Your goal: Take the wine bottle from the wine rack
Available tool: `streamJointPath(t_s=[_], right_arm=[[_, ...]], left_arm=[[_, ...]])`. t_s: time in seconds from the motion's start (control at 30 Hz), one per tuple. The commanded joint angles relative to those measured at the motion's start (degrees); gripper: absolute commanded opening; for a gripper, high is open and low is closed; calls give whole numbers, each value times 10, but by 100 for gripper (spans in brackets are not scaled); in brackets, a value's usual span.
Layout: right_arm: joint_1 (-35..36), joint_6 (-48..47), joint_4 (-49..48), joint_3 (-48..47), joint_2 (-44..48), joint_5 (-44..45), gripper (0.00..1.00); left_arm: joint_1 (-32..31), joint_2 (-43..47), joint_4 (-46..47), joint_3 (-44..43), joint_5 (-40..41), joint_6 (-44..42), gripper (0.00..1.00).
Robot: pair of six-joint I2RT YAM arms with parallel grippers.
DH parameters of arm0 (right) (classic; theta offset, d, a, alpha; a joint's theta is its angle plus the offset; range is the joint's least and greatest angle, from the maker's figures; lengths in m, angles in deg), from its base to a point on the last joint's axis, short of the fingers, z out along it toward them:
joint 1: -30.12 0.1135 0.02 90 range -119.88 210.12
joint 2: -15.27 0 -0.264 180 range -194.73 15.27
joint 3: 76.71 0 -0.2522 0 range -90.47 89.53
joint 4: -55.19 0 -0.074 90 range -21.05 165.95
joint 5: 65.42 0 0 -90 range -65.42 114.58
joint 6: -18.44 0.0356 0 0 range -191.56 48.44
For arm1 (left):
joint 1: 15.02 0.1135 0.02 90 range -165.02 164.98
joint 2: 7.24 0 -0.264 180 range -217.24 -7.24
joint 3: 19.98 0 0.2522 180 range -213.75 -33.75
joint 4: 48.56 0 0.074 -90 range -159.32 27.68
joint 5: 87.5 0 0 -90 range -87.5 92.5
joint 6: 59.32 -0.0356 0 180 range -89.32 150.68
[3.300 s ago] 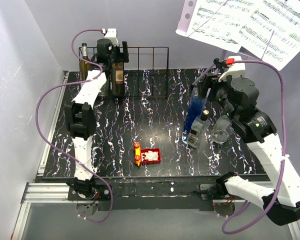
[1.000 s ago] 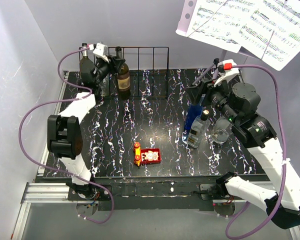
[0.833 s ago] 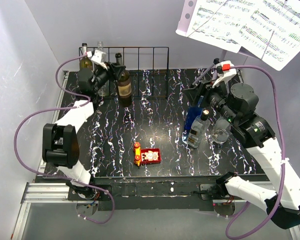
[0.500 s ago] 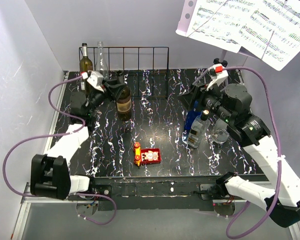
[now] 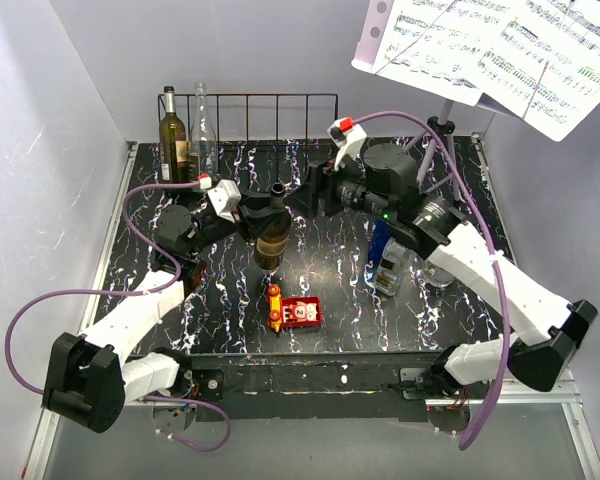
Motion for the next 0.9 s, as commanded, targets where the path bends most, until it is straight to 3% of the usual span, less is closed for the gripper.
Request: streamJointPath(t_s=[0.0, 0.23, 0.47, 0.63, 0.73, 0.8, 0.83, 0.87], right_arm=[[22, -7, -51, -45, -23, 24, 74], [43, -39, -38, -71, -68, 62, 70], [68, -91, 22, -115, -118, 144, 61], [70, -96, 20, -116, -129, 146, 52], [70, -96, 20, -122, -135, 139, 35], [70, -98, 20, -126, -138, 143, 6], [70, -103, 20, -127, -137, 150, 1], [70, -108, 16, -128, -137, 158, 1]], left_arm=[[-6, 33, 13, -12, 13, -30, 0], [-12, 32, 8, -16, 8, -19, 0], [-14, 26, 4, -20, 9, -15, 0], [-14, 20, 5, -23, 13, -10, 0], [-14, 18, 3, -24, 22, -4, 0], [-14, 16, -4, -27, 38, 1, 0], [-14, 14, -13, -29, 49, 3, 1], [-14, 13, -24, -35, 55, 3, 11]])
